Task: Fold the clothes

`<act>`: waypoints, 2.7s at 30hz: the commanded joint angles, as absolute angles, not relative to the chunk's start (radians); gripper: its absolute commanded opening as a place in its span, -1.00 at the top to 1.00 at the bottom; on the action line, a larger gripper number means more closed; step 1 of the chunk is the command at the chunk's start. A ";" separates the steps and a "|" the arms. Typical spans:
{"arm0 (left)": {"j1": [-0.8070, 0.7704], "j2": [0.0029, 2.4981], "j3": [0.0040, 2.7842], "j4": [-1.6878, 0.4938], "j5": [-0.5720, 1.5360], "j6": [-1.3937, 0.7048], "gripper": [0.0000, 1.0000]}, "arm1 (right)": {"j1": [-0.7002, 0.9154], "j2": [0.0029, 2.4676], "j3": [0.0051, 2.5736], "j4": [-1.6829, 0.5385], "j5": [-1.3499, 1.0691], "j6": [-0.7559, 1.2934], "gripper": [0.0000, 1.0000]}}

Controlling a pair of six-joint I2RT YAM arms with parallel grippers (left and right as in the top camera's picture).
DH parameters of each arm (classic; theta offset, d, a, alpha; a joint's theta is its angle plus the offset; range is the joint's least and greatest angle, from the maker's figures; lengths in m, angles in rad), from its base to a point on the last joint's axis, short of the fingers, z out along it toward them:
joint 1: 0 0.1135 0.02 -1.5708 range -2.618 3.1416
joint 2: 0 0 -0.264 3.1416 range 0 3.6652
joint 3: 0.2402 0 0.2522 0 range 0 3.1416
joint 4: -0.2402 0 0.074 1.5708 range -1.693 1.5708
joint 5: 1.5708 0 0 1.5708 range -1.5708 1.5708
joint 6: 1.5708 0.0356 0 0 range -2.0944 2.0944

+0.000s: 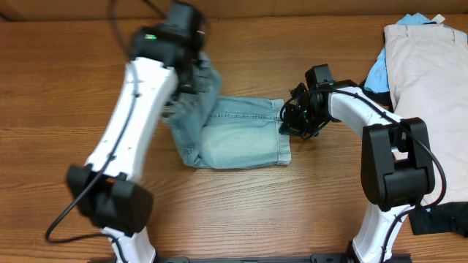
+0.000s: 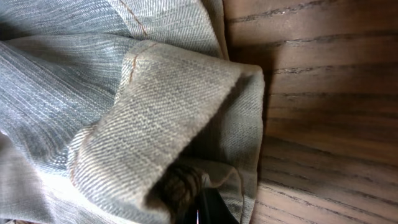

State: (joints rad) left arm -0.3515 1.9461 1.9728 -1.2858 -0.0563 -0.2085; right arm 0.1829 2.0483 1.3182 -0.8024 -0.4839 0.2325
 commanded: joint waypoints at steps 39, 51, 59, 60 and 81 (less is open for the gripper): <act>-0.234 1.943 2.311 -1.492 -0.025 -0.225 -1.00 | 0.416 1.776 1.376 -0.788 -0.336 0.276 -0.16; -0.194 1.968 2.307 -1.500 -0.025 -0.216 -1.00 | 0.531 1.944 1.375 -0.954 0.067 0.319 -0.15; -0.253 2.016 2.235 -1.499 -0.026 -0.202 -0.99 | 0.438 1.979 1.360 -0.992 0.077 0.368 -0.16; -0.259 2.019 2.222 -1.498 -0.026 -0.202 -1.00 | 0.429 1.979 1.364 -0.992 0.054 0.366 -0.17; -0.567 2.022 1.905 -1.348 0.182 0.177 -1.00 | 0.034 1.713 1.711 -1.164 -0.153 0.329 -0.76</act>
